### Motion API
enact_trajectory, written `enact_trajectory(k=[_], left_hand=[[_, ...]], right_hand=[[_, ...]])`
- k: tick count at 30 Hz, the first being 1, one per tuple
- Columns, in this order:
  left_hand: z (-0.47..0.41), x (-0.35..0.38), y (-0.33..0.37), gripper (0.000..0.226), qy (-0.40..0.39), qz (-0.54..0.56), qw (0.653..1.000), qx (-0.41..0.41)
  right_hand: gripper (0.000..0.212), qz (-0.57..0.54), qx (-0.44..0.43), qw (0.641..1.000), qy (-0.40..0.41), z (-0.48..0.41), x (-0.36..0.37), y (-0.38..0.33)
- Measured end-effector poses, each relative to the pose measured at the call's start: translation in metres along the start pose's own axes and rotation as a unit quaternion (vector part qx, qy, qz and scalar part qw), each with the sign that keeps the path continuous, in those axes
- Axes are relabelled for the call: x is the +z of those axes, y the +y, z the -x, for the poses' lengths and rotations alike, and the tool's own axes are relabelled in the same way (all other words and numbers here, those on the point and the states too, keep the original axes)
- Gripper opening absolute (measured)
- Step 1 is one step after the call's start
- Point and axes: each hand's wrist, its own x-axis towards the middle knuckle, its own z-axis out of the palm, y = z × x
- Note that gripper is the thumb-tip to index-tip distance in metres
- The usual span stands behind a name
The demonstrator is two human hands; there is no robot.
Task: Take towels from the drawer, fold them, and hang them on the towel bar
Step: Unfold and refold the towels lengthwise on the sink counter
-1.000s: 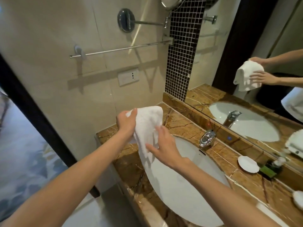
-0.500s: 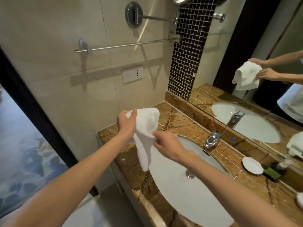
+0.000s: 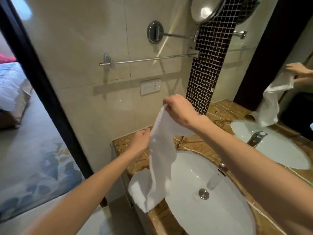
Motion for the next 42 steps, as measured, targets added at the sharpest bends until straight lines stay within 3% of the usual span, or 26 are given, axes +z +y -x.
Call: enact_trajectory(k=[2,4,6,11,14,18,21,25,28,30,34,39,42], left_hand=[[0.005,-0.006,0.016,0.048,-0.007,0.039,0.996,0.076],[0.008,-0.01,0.037,0.038,-0.025,0.089,0.985,0.148],[0.006,-0.012,0.056,0.029,-0.016,0.07,0.981,0.178],[-0.006,-0.015,0.094,0.007,0.062,0.071,0.974,0.207],[-0.011,-0.013,0.099,0.031,0.08,0.063,0.972,0.211],[-0.016,-0.019,0.101,0.022,0.091,0.125,0.974,0.166],[-0.02,-0.028,0.106,0.017,0.088,0.194,0.968,0.134],[-0.022,-0.036,0.115,0.012,0.064,0.231,0.958,0.158],[-0.021,-0.045,0.121,0.01,0.043,0.265,0.946,0.182],[-0.021,-0.051,0.125,0.012,0.03,0.281,0.942,0.183],[-0.023,-0.061,0.13,0.011,0.004,0.306,0.933,0.191],[-0.03,-0.071,0.138,0.011,0.019,0.307,0.932,0.194],[-0.032,-0.076,0.144,0.013,0.04,0.287,0.936,0.2]], right_hand=[[0.026,0.009,-0.011,1.0,-0.007,-0.011,-0.011,-0.001],[0.03,0.021,-0.03,0.999,-0.024,-0.02,-0.021,-0.004],[0.032,0.022,-0.051,0.998,-0.033,-0.026,-0.028,-0.01],[0.033,-0.052,-0.061,0.997,-0.008,-0.03,-0.043,-0.017],[0.029,-0.091,-0.045,0.995,-0.011,-0.029,-0.043,-0.008],[0.056,-0.157,0.032,0.987,-0.034,-0.019,-0.04,0.018],[0.079,-0.208,0.101,0.966,-0.113,-0.009,-0.039,0.036],[0.085,-0.26,0.159,0.943,-0.134,-0.007,-0.04,0.048],[0.086,-0.392,0.2,0.882,-0.169,-0.005,-0.044,0.052],[0.08,-0.454,0.214,0.844,-0.189,-0.005,-0.049,0.052],[0.039,-0.532,0.199,0.801,-0.188,-0.007,-0.053,0.04],[0.032,-0.586,0.219,0.778,-0.052,-0.016,-0.062,0.024],[0.03,-0.575,0.217,0.788,0.023,-0.026,-0.077,0.021]])
